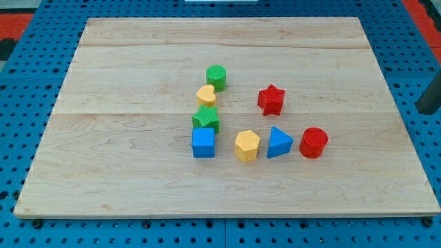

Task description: Push the red circle towards bottom center

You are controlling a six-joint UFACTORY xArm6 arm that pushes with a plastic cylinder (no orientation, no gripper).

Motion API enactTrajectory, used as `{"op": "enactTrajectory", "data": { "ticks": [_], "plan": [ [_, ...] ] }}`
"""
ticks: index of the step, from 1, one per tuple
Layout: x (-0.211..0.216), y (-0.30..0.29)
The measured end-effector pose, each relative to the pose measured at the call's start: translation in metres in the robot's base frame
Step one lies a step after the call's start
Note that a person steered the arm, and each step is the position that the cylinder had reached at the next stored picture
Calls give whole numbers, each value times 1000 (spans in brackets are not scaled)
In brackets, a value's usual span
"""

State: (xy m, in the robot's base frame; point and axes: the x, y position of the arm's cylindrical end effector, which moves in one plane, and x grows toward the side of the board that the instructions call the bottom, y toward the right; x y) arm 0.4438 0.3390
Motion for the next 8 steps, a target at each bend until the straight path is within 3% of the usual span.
{"op": "enactTrajectory", "data": {
  "ticks": [1,2,3,4,5,7,8],
  "plan": [
    [3,-1],
    [35,-44],
    [35,-148],
    [65,-134],
    [46,-194],
    [40,-238],
    [71,-238]
  ]
}}
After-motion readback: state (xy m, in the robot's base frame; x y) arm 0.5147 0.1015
